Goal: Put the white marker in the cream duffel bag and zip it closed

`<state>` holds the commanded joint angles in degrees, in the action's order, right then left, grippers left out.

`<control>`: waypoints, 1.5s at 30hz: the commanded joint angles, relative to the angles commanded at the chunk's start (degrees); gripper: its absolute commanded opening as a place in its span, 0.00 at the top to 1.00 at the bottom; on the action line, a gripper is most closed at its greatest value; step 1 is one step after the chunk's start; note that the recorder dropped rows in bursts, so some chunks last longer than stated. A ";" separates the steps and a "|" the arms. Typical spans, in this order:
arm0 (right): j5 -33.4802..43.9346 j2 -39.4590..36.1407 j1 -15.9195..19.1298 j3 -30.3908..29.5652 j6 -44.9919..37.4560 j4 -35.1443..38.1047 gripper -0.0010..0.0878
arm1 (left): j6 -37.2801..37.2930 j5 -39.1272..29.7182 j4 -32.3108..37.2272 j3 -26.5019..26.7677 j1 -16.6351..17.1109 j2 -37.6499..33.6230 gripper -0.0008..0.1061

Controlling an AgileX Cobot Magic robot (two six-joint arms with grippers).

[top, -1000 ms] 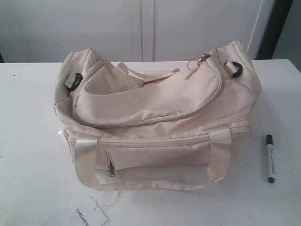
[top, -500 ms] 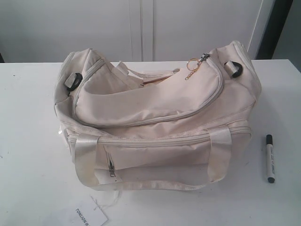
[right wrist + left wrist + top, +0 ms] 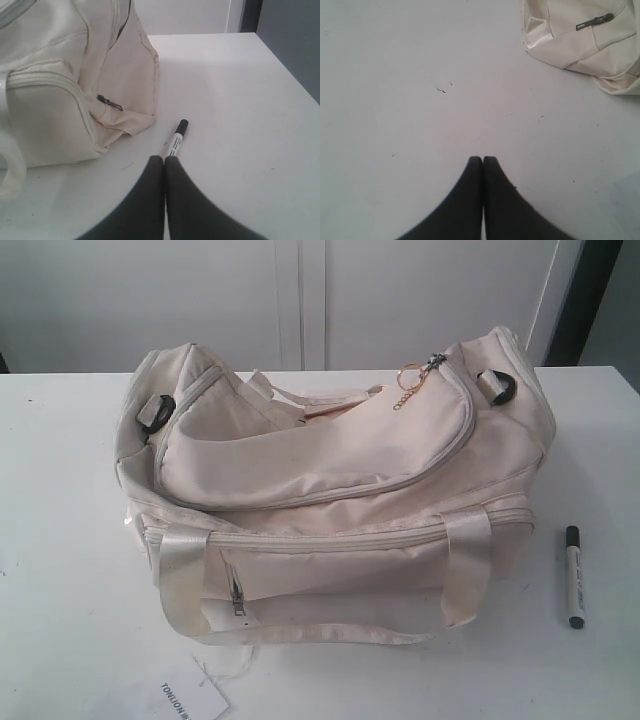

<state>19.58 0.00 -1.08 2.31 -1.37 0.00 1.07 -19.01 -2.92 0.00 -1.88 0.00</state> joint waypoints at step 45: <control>-18.94 0.00 0.00 8.46 0.00 0.00 0.99 | 0.00 0.00 0.00 0.00 0.00 0.00 0.99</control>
<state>0.64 0.00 -1.08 10.77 -1.37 0.00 1.07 -19.01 -2.92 0.00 -1.88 0.00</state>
